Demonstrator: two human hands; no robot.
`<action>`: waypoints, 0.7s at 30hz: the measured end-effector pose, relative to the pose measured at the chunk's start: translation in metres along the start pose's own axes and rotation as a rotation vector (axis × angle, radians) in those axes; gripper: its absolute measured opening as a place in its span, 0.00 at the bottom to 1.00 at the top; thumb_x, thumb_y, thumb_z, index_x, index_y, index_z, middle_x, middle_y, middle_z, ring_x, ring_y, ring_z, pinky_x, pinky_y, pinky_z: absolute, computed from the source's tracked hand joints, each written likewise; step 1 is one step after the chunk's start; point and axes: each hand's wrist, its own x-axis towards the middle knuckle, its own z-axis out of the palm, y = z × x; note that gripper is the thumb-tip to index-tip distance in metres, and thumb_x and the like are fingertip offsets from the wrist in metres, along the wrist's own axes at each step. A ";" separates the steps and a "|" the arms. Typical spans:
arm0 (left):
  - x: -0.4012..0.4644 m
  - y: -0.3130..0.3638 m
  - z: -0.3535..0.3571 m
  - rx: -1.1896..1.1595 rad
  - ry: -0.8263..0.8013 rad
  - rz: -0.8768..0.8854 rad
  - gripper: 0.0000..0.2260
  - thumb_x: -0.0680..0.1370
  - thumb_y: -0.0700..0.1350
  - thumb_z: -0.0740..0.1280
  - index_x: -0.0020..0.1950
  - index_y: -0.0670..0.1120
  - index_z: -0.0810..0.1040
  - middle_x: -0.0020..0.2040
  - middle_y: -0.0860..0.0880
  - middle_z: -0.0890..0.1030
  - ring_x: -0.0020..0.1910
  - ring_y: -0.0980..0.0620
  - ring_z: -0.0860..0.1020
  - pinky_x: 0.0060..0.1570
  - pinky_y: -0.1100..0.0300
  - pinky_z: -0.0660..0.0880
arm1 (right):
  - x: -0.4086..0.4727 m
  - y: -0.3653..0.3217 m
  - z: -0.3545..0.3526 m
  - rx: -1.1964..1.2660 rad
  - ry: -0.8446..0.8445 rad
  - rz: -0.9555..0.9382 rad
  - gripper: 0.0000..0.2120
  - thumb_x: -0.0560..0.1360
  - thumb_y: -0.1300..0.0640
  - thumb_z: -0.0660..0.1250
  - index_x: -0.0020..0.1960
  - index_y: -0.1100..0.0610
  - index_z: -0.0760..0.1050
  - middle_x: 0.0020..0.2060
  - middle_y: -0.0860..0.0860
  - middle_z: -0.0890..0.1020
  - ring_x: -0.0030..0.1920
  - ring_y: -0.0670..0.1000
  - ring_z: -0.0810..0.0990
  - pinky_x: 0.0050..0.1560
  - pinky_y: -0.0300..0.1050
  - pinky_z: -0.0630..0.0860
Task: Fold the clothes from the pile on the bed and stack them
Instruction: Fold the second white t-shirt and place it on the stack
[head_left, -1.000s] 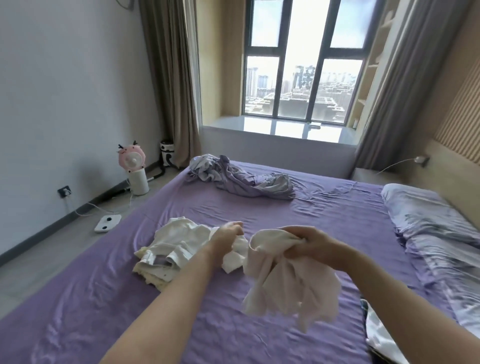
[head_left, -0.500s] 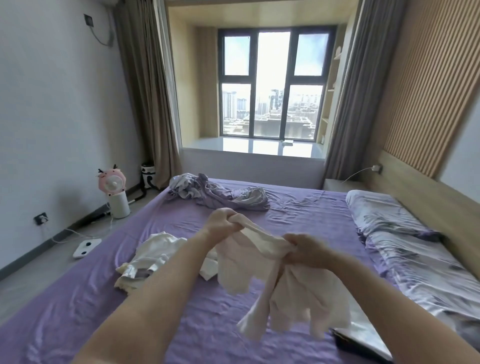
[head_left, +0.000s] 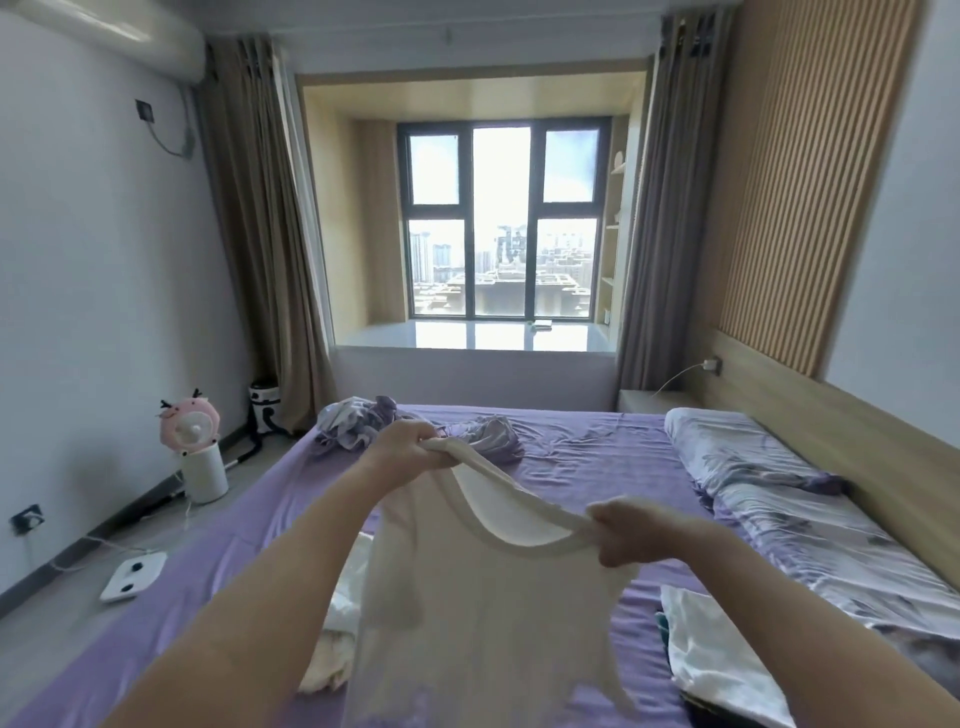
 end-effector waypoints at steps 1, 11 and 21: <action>-0.002 -0.003 -0.011 -0.017 0.002 -0.006 0.13 0.69 0.43 0.76 0.31 0.43 0.74 0.28 0.54 0.69 0.31 0.57 0.67 0.33 0.66 0.64 | 0.001 -0.005 -0.004 0.019 0.021 0.011 0.09 0.67 0.53 0.66 0.42 0.49 0.66 0.44 0.51 0.78 0.41 0.50 0.71 0.38 0.41 0.66; -0.028 -0.026 -0.102 -0.062 -0.167 -0.173 0.13 0.67 0.46 0.76 0.26 0.50 0.76 0.33 0.51 0.73 0.33 0.54 0.72 0.36 0.63 0.68 | 0.007 -0.072 -0.027 0.859 0.199 0.162 0.11 0.68 0.61 0.72 0.33 0.54 0.71 0.31 0.51 0.72 0.33 0.48 0.69 0.32 0.40 0.64; -0.057 -0.041 -0.112 -0.228 -0.058 -0.114 0.04 0.74 0.38 0.69 0.44 0.41 0.83 0.37 0.49 0.80 0.38 0.54 0.76 0.41 0.62 0.71 | -0.031 -0.108 -0.033 1.156 0.161 0.050 0.13 0.70 0.58 0.73 0.46 0.68 0.79 0.38 0.55 0.82 0.39 0.52 0.81 0.41 0.44 0.77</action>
